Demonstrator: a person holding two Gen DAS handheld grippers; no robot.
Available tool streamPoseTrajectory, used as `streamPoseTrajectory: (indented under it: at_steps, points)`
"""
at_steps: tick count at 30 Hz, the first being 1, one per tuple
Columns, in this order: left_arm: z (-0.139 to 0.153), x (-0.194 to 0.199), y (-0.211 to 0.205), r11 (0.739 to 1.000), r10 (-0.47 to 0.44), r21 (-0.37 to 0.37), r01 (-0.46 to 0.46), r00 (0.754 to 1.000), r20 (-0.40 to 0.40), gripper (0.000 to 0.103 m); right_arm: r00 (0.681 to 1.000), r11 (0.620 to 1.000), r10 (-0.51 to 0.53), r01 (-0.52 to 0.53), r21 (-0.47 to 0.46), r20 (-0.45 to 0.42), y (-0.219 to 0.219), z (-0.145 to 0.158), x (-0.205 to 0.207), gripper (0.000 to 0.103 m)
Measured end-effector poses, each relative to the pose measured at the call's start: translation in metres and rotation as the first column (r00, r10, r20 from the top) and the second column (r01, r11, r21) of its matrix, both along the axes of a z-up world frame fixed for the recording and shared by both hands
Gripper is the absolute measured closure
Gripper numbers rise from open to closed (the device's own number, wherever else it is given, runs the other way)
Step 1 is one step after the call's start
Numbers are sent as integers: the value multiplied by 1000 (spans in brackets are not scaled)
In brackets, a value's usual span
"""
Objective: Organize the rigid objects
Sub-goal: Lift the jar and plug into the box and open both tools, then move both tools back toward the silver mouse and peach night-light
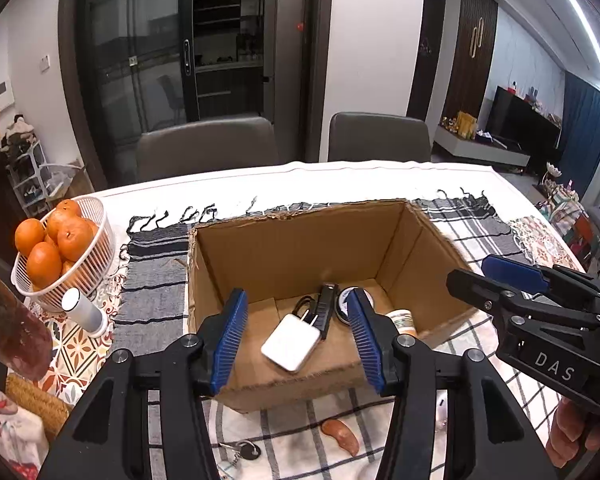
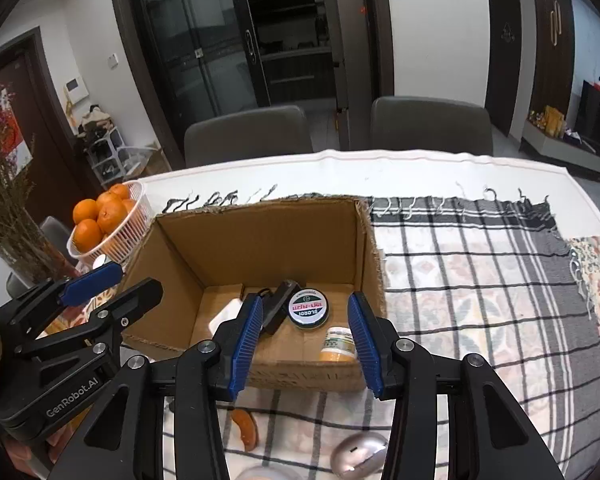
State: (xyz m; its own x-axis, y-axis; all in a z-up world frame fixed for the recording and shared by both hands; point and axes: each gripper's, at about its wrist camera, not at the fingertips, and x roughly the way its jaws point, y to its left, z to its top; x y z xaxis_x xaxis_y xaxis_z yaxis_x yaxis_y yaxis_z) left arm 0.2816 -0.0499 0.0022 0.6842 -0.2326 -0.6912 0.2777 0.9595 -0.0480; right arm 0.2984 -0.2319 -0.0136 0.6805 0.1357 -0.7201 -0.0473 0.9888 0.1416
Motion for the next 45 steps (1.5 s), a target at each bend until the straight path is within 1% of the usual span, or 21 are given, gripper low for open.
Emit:
streamPoseTrajectory:
  at_steps: [4, 6, 12, 16, 20, 25, 28, 34, 35, 38, 45]
  points:
    - [6, -16, -3, 1000, -5, 0, 5, 1000, 24, 50, 1000, 1000, -11, 11, -1, 26, -5, 6, -16, 56]
    - [7, -24, -4, 1000, -5, 0, 5, 1000, 26, 49, 999, 1000, -11, 11, -1, 35, -6, 8, -22, 51]
    - [6, -43, -9, 1000, -15, -3, 15, 999, 29, 49, 999, 1000, -15, 15, -13, 42, -11, 8, -41, 50]
    - [3, -58, -12, 1000, -18, 6, 18, 999, 34, 46, 999, 999, -33, 33, -5, 38, -18, 5, -55, 50]
    - [-1, -73, -16, 999, -31, 21, 30, 999, 39, 44, 999, 999, -37, 37, 5, 37, -22, -1, -68, 46]
    - [-8, -90, -22, 999, -41, 26, 40, 999, 32, 40, 999, 999, -45, 45, 24, 29, -29, -11, -83, 45]
    - [-13, -98, -24, 998, -50, 28, 49, 998, 27, 37, 998, 998, -48, 47, 38, 30, -33, -16, -89, 42]
    - [-26, -111, -29, 998, -62, 34, 61, 998, 4, 35, 999, 998, -41, 40, 47, 22, -36, -30, -99, 41]
    - [-29, -113, -30, 997, -64, 33, 64, 998, -3, 35, 999, 998, -38, 37, 49, 19, -35, -32, -100, 40]
    - [-37, -118, -32, 997, -67, 28, 68, 998, -20, 31, 1000, 998, -29, 29, 51, 7, -36, -42, -104, 38]
    - [-61, -126, -37, 996, -85, 29, 88, 993, -79, 30, 999, 999, -22, 23, 42, -28, -39, -59, -107, 38]
